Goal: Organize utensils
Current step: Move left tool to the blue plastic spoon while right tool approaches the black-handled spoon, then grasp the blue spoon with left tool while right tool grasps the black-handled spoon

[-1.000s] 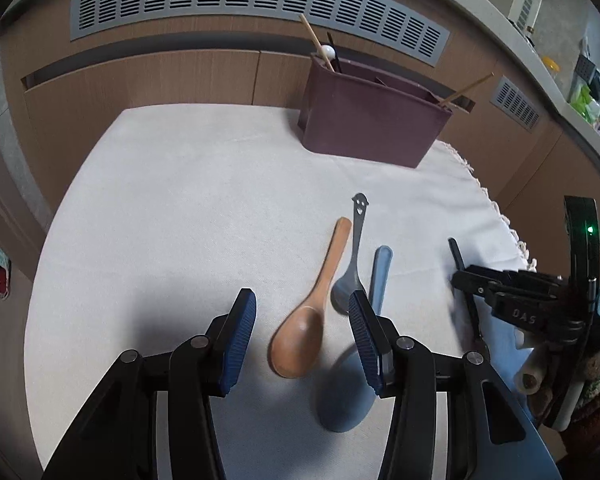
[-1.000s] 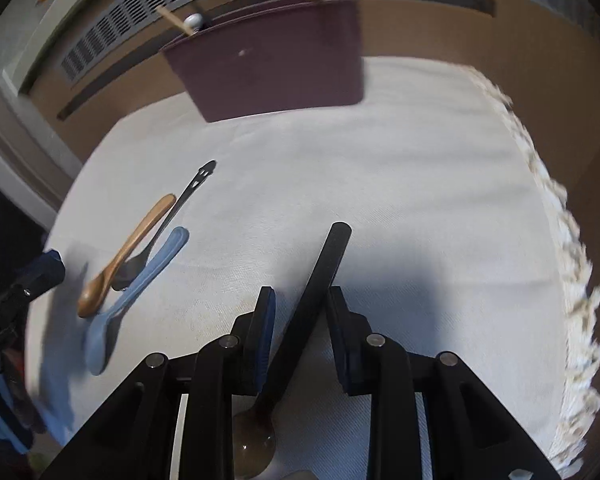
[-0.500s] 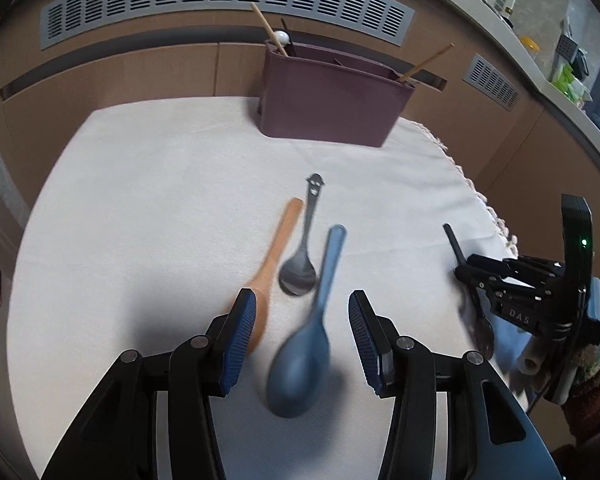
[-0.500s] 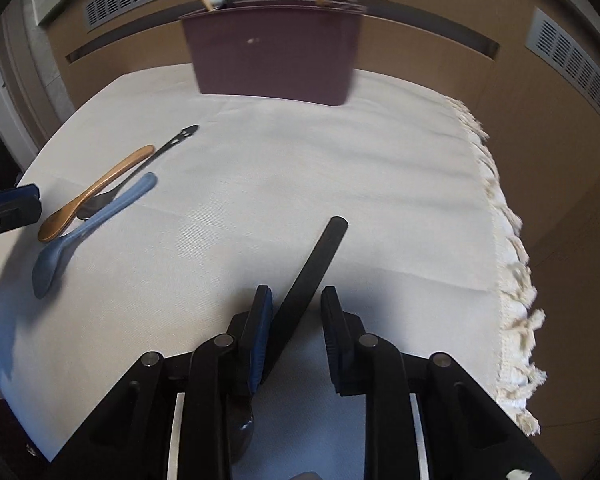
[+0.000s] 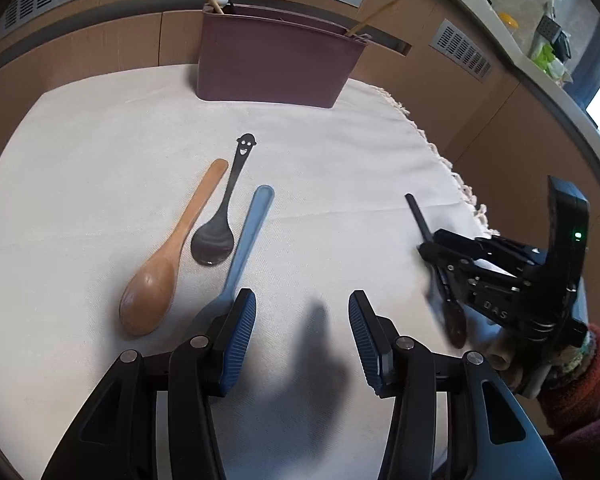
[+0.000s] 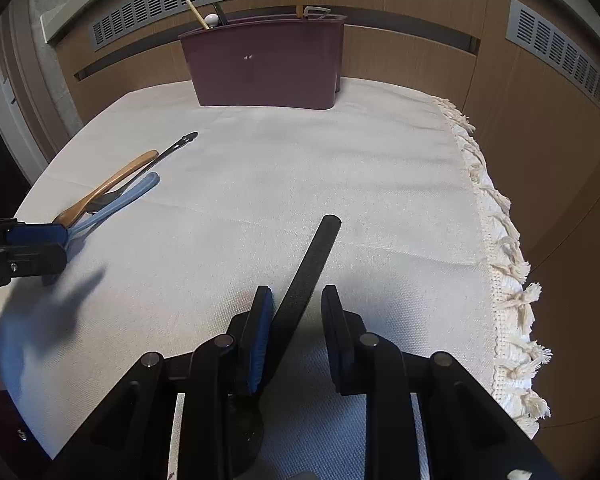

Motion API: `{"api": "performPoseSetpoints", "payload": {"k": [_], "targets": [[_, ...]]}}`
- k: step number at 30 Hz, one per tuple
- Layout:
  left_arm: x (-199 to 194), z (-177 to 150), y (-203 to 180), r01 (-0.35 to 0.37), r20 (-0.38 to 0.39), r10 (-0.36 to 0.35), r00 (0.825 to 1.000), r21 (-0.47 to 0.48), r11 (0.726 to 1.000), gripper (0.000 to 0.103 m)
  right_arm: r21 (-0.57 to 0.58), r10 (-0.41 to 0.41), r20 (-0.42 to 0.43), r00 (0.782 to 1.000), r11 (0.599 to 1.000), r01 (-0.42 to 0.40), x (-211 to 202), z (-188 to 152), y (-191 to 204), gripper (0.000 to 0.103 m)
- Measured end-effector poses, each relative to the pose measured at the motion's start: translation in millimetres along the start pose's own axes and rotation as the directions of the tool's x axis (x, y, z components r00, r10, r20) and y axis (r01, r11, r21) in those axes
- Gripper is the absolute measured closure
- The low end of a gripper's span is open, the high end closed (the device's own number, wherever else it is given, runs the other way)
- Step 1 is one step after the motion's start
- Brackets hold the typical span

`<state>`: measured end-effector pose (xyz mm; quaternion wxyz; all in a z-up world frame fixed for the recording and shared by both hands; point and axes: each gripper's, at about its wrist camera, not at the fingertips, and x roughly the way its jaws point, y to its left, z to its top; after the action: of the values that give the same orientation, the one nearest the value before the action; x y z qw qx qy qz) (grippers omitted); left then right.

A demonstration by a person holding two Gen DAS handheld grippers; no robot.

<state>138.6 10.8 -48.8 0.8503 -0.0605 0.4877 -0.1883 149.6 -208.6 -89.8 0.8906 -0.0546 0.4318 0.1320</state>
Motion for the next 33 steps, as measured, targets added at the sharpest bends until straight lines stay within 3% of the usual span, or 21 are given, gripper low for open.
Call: {"api": "performPoseSetpoints", "payload": {"k": [11, 16, 22, 28, 31, 33], "targets": [[-2, 11, 17, -0.087, 0.028, 0.087, 0.996, -0.009, 0.996, 0.054, 0.005, 0.011, 0.016, 1.000, 1.000, -0.011, -1, -3, -1, 0.080], [6, 9, 29, -0.043, -0.012, 0.042, 0.999, -0.067, 0.997, 0.054, -0.001, 0.011, 0.017, 1.000, 1.000, -0.011, -1, -3, 2, 0.078], [19, 6, 11, 0.002, -0.055, -0.004, 0.998, -0.031, 1.000, 0.054, 0.000, 0.009, 0.019, 1.000, 1.000, -0.009, -1, -4, 2, 0.078], [28, 15, 6, -0.123, -0.035, 0.123, 0.992, 0.003, 0.992, 0.054, 0.000, 0.009, 0.017, 1.000, 1.000, -0.009, -1, -4, 2, 0.078], [33, 19, 3, -0.146, -0.042, 0.147, 0.988, 0.031, 0.989, 0.054, 0.025, 0.012, 0.005, 1.000, 1.000, -0.012, -2, -4, 1, 0.076], [35, 20, 2, -0.152, -0.048, 0.154, 0.987, 0.045, 0.987, 0.054, 0.062, 0.035, -0.005, 0.999, 0.997, -0.035, -3, -5, -1, 0.070]]}}
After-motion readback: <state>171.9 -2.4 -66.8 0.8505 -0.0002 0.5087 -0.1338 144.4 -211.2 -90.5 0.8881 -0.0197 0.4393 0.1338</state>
